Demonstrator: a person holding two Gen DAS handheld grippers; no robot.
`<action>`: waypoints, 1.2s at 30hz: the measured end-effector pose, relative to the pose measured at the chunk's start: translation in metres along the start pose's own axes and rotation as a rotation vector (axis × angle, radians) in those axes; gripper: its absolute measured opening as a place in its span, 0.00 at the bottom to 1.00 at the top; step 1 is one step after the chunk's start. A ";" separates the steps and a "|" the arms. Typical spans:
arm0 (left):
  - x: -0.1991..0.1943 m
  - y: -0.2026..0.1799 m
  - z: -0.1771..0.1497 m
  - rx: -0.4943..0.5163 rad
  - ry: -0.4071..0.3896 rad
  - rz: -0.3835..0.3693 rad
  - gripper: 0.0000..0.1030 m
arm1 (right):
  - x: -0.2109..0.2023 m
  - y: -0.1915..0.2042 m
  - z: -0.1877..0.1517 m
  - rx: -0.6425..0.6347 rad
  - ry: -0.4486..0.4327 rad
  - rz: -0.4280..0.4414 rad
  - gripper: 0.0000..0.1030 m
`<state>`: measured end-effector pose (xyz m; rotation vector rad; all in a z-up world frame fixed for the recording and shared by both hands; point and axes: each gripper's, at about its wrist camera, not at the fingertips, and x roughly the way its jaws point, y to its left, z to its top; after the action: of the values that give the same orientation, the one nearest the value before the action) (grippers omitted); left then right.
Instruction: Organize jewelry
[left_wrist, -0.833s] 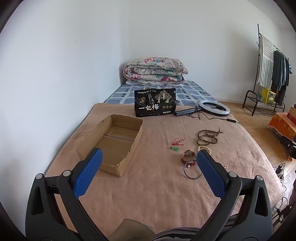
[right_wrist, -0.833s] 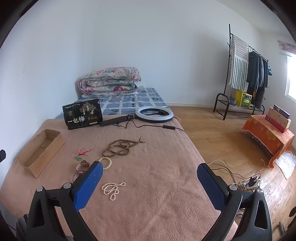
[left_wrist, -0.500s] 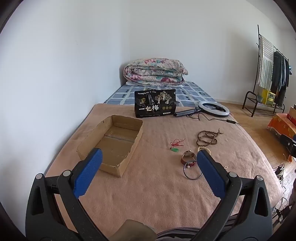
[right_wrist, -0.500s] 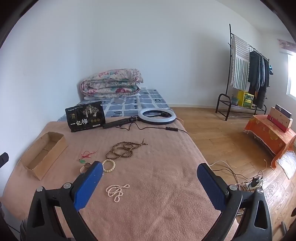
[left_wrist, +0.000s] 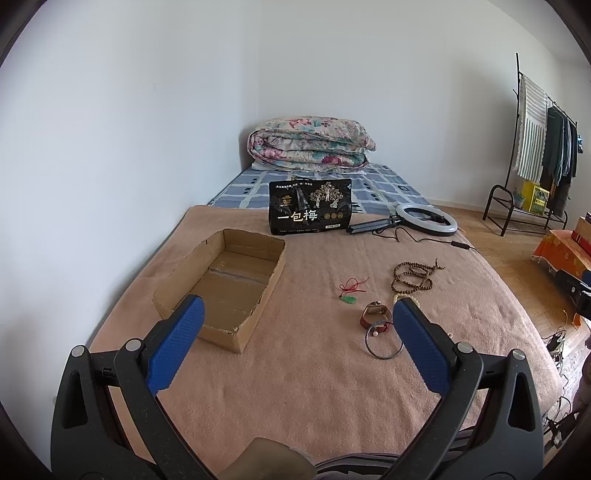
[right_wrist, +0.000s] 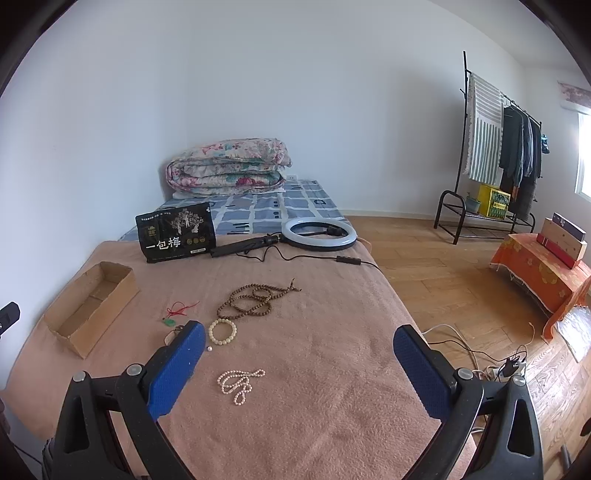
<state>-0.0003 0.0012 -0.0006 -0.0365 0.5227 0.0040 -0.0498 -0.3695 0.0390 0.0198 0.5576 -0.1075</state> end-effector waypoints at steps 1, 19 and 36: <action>0.000 0.000 0.000 0.000 0.000 0.000 1.00 | 0.000 0.000 0.000 0.000 0.000 0.000 1.00; -0.005 -0.005 0.005 -0.004 -0.005 -0.001 1.00 | 0.000 0.003 0.001 -0.004 0.002 0.004 1.00; -0.009 -0.009 0.008 -0.008 -0.005 -0.006 1.00 | -0.001 0.003 0.001 -0.003 0.004 0.003 1.00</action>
<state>-0.0044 -0.0073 0.0113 -0.0461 0.5180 -0.0001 -0.0491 -0.3663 0.0405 0.0183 0.5614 -0.1038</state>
